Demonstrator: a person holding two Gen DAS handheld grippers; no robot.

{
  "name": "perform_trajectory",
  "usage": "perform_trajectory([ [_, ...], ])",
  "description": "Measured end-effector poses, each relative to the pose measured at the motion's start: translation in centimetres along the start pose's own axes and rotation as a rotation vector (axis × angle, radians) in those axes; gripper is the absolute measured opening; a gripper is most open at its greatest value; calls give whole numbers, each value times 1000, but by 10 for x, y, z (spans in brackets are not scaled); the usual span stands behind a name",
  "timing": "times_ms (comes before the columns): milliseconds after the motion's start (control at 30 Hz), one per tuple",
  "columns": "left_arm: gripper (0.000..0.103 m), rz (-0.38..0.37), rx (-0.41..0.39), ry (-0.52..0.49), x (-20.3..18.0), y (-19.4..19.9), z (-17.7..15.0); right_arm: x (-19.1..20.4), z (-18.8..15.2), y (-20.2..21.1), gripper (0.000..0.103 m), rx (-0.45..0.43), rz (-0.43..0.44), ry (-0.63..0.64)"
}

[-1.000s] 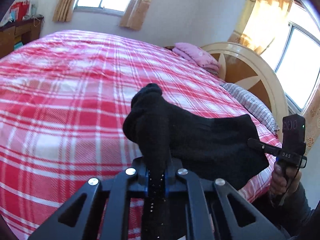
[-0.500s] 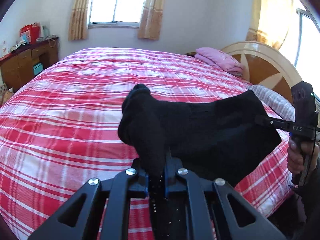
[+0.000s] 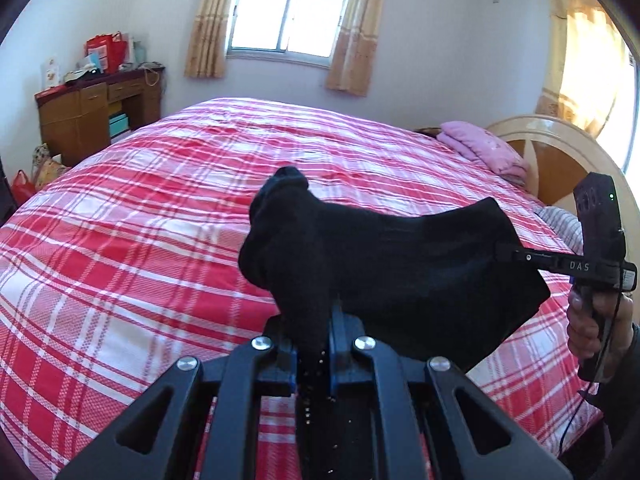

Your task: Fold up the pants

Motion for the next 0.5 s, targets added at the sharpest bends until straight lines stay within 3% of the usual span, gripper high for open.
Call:
perform_trajectory([
  [500, 12, 56, 36, 15, 32, -16, -9, -2, -3, -53, 26, 33, 0, -44],
])
Point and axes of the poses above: each gripper's, at about its wrist camera, not at the fingertips, and y roughly against the way its jaws point, x to its left, z to its top, the point moved 4 cm from there along -y, roughly the way its jaws point, and after that the axes turned 6 degrees about -x, right-handed, at the moved point
